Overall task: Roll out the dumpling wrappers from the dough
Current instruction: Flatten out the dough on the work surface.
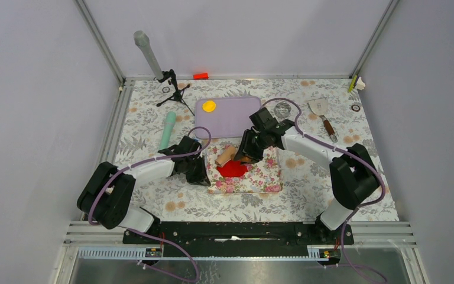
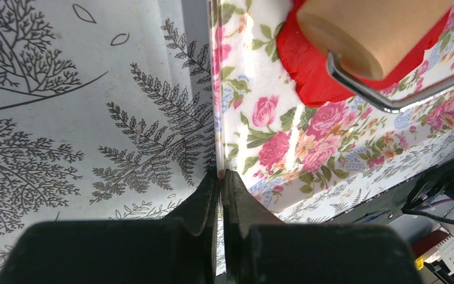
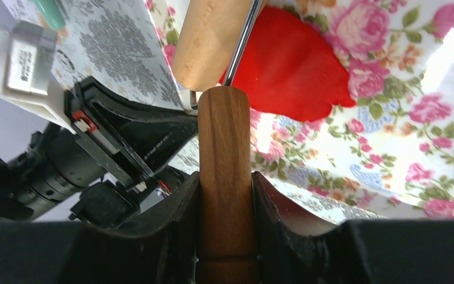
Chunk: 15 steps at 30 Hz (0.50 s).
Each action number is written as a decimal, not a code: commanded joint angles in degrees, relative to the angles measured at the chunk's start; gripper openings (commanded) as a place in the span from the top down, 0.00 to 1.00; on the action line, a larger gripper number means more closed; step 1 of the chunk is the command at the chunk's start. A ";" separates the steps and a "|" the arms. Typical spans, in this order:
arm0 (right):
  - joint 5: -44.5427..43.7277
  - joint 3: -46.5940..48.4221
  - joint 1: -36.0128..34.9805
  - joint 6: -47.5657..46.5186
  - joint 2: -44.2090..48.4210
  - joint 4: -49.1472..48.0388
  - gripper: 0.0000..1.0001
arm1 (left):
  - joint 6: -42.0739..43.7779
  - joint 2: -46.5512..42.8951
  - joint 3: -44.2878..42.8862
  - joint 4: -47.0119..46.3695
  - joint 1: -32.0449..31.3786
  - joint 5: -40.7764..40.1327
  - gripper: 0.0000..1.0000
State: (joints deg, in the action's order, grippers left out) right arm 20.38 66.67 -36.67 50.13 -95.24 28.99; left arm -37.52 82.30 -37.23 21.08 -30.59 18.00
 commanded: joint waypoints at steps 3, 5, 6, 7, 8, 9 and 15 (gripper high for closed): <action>-11.00 -0.43 -0.58 0.74 -3.21 3.43 1.00 | 0.88 -1.71 0.03 0.51 -1.40 1.71 1.00; -10.98 0.17 -0.60 -2.55 0.00 2.42 1.00 | 0.72 -2.39 -0.03 0.90 -1.40 1.25 1.00; -10.71 0.21 -0.60 -5.00 1.96 1.45 1.00 | 0.51 -2.63 -0.27 1.10 -1.40 1.19 1.00; -9.98 -0.11 -0.59 -7.50 3.97 -0.02 1.00 | 0.33 -2.93 -0.40 1.31 -1.40 1.23 1.00; -9.16 -0.36 -0.43 -9.49 5.74 -0.96 1.00 | 0.07 -3.20 -0.69 1.71 -1.40 1.16 1.00; -7.94 -0.33 -0.36 -12.05 7.25 -1.42 1.00 | 0.00 -3.48 -1.14 2.07 -1.40 1.27 1.00; 0.09 -1.82 -0.11 -25.49 14.56 -2.49 1.00 | 0.34 -6.32 -4.44 5.33 -1.23 2.00 0.82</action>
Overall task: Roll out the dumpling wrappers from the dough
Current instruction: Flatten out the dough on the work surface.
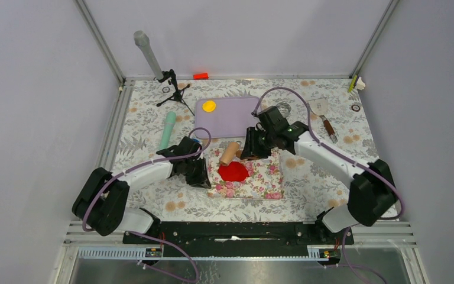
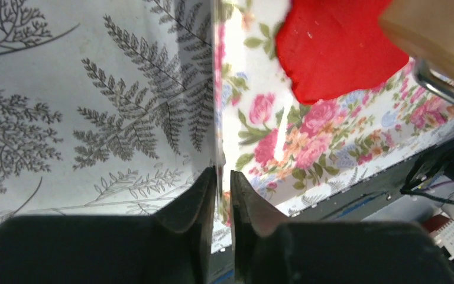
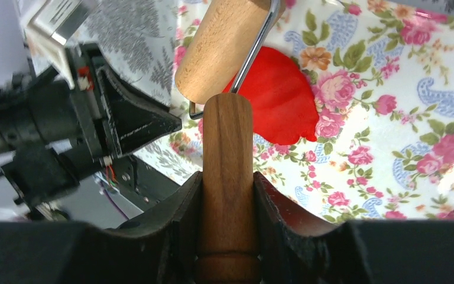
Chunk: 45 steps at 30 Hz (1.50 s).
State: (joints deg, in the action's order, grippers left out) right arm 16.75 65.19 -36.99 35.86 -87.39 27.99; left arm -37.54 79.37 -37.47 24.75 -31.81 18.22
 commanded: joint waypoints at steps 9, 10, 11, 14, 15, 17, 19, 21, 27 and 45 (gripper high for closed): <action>10.69 -6.25 6.11 -21.35 17.58 -6.73 1.00 | 8.77 -9.61 -13.74 12.99 0.51 8.91 0.24; 12.12 -6.55 6.49 -22.54 18.21 -7.21 1.00 | 10.79 -10.01 -15.43 15.96 0.72 11.51 0.21; 13.19 -6.77 6.53 -23.91 18.78 -7.41 1.00 | 12.86 -10.60 -16.93 17.84 1.01 13.93 0.18; 16.72 -6.36 6.80 -27.60 19.94 -7.50 1.00 | 15.59 -13.41 -20.82 19.86 2.90 19.22 0.07; 18.08 -6.10 6.86 -28.41 20.28 -7.53 1.00 | 15.82 -14.24 -21.77 19.55 4.07 21.06 0.04; 21.25 -5.79 7.00 -29.61 21.09 -8.11 1.00 | 14.72 -15.55 -22.13 16.78 7.47 25.72 0.01; 25.39 -6.09 7.10 -29.79 22.20 -10.71 1.00 | 12.34 -16.11 -21.01 12.15 10.66 32.31 0.01; 29.09 -7.22 7.30 -27.84 23.23 -15.30 1.00 | 10.51 -16.03 -19.86 8.32 12.80 35.26 0.01; 39.07 -8.01 7.58 -20.79 21.08 -25.95 1.00 | 6.17 -15.02 -17.77 0.93 14.23 40.79 0.01; 43.88 -9.92 7.55 -13.62 17.03 -37.22 1.00 | -19.56 -13.19 -8.84 -33.08 12.39 46.16 0.16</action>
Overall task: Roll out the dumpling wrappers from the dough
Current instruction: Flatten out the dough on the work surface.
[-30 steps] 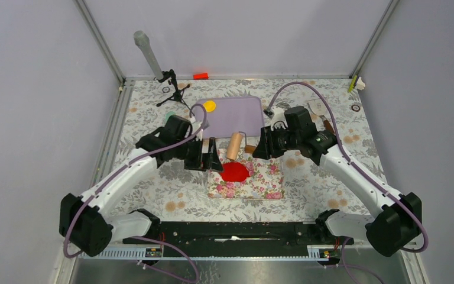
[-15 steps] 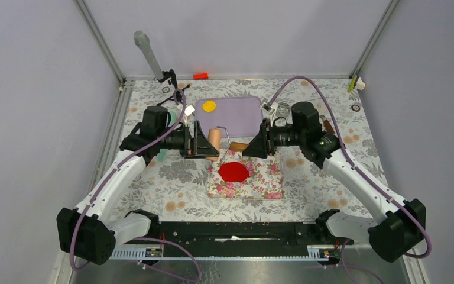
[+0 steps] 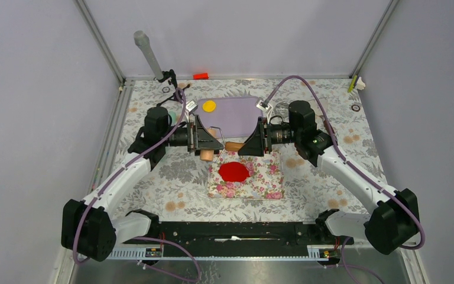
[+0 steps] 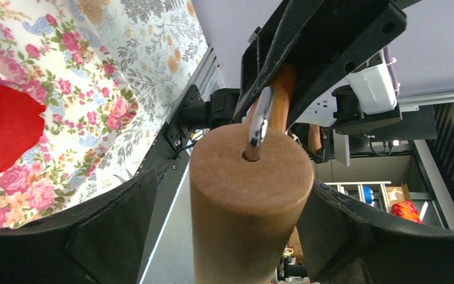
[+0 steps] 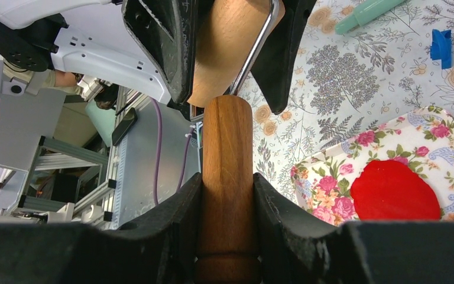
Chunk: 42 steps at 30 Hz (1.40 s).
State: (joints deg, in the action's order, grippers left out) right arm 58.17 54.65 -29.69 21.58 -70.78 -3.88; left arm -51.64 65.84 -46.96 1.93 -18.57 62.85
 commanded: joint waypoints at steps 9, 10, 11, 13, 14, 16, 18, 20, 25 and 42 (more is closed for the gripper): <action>1.52 0.17 0.25 -0.46 0.76 -3.50 1.00 | -8.07 1.89 0.93 -12.66 -2.96 -1.30 0.65; 0.63 0.23 0.25 -0.72 0.98 -2.79 1.00 | -8.19 1.84 0.84 -12.59 -2.97 -1.64 0.79; -0.81 0.45 0.29 -0.60 1.24 -1.54 0.94 | -8.10 1.94 0.71 -12.39 -2.97 -1.97 0.94; -3.06 1.34 0.40 -0.40 1.66 1.43 0.60 | -7.81 1.79 0.40 -11.86 -2.97 -2.51 1.00; -3.81 1.56 0.54 0.39 1.84 2.32 0.46 | -7.70 1.61 0.34 -11.91 -2.97 -2.69 1.00; -4.78 1.07 1.25 3.23 2.82 2.08 0.27 | -7.47 0.91 0.15 -12.23 -2.95 -3.18 1.00; -5.28 -1.71 1.96 8.83 4.65 -2.84 0.13 | -7.58 0.45 -0.09 -13.02 -2.97 -3.46 1.00; -4.79 -5.68 2.74 16.99 6.27 -13.29 0.05 | -8.37 0.10 -0.23 -14.34 -2.97 -3.52 1.00; -4.76 -15.80 3.41 38.56 5.41 -40.92 0.01 | -13.64 0.22 0.90 -22.26 -2.97 -2.64 1.00; -9.05 -21.87 3.41 56.55 -0.90 -65.57 0.18 | -15.99 -0.68 2.27 -27.17 -2.97 -3.05 1.00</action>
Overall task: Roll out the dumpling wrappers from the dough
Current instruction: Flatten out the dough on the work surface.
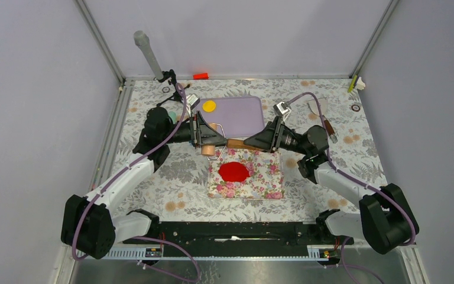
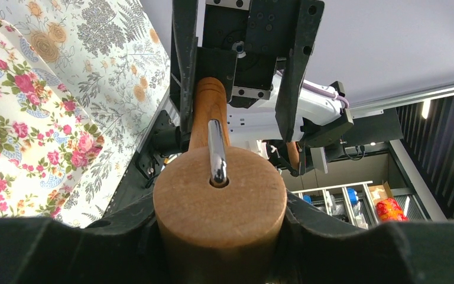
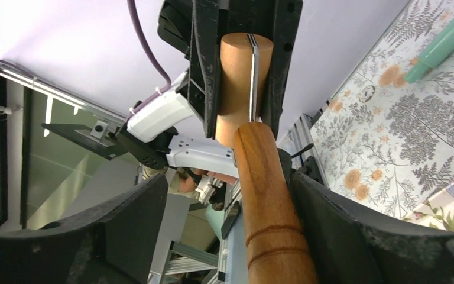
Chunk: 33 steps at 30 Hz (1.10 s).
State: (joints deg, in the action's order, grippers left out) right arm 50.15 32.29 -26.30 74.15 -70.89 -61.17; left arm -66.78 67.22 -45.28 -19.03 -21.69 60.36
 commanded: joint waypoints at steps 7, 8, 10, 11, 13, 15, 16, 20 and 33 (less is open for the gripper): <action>0.03 0.42 0.04 7.73 -3.25 -13.19 0.32 | -1.59 -1.98 1.00 -7.41 0.22 -0.98 1.00; 0.34 0.51 0.07 7.84 -3.44 -13.41 0.33 | -1.66 -1.88 0.91 -7.36 0.17 -0.83 1.00; 0.91 0.86 0.02 7.83 -3.74 -13.33 0.33 | -1.68 -1.77 0.81 -7.36 0.16 -0.72 1.00; 1.18 0.93 -0.05 7.74 -3.92 -13.12 0.33 | -1.75 -1.80 0.78 -7.33 0.16 -0.78 1.00; 1.41 0.98 -0.06 7.52 -4.18 -13.02 0.35 | -1.77 -1.72 0.72 -7.27 0.16 -0.93 1.00; 1.71 0.92 -0.11 7.33 -4.54 -13.02 0.42 | -1.90 -1.72 0.72 -7.26 0.16 -1.17 1.00; 1.89 0.79 -0.12 7.33 -4.66 -12.97 0.47 | -1.98 -1.70 0.65 -7.21 0.16 -1.16 1.00; 2.42 0.76 -0.42 7.00 -5.12 -12.89 0.55 | -1.95 -1.67 0.24 -6.78 0.17 -1.26 1.00; 6.68 2.25 -0.97 5.32 -6.69 -10.19 0.48 | 3.78 -0.91 -3.68 2.97 0.16 -1.53 1.00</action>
State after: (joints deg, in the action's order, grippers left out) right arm 53.65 32.29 -26.37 80.79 -77.14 -69.38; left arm -65.12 66.81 -45.41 -14.79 -21.69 60.01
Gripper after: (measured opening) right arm 0.514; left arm 0.443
